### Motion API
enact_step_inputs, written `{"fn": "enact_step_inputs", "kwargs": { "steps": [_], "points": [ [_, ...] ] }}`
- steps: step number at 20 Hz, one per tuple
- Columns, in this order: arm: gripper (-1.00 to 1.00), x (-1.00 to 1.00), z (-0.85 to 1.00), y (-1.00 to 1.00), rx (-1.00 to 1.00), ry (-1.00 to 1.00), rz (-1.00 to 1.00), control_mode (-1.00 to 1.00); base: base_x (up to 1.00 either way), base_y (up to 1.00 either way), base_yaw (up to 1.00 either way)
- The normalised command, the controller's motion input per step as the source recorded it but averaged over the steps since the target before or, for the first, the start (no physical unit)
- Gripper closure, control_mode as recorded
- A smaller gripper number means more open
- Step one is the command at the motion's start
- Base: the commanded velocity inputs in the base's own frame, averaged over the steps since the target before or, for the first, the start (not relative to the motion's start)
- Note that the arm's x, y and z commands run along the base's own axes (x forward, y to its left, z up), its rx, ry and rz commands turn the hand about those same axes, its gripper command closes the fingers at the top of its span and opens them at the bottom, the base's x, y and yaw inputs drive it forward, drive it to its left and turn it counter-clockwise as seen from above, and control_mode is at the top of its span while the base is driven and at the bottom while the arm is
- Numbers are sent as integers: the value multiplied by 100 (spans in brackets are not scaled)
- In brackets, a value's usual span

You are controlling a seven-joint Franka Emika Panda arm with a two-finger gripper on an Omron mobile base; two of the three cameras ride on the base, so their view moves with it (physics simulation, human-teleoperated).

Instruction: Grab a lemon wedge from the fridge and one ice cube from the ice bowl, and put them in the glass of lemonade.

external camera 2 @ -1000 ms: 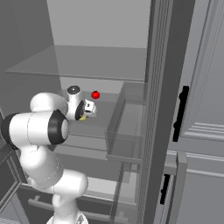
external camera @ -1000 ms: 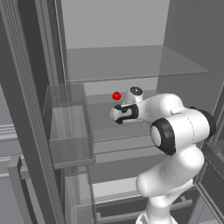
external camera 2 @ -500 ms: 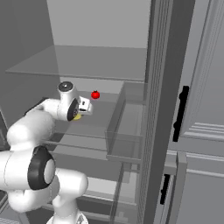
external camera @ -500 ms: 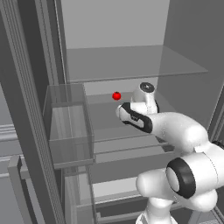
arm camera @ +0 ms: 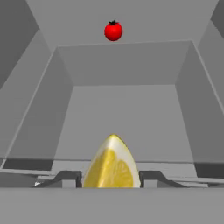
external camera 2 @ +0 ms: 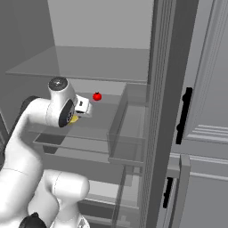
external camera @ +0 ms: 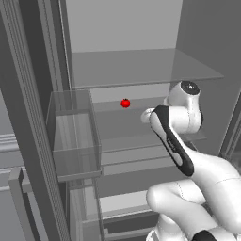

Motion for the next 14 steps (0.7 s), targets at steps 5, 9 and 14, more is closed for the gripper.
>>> {"fn": "enact_step_inputs", "kwargs": {
  "steps": [5, 9, 14],
  "points": [
    [100, -100, 99, -5, 0, 3, 0, -100, 0, 0, 0],
    [100, -100, 46, 0, 0, 1, 0, -100, 0, 0, 0],
    [100, -99, 16, 0, -2, 0, 0, -100, 0, 0, 0]
  ]
}}
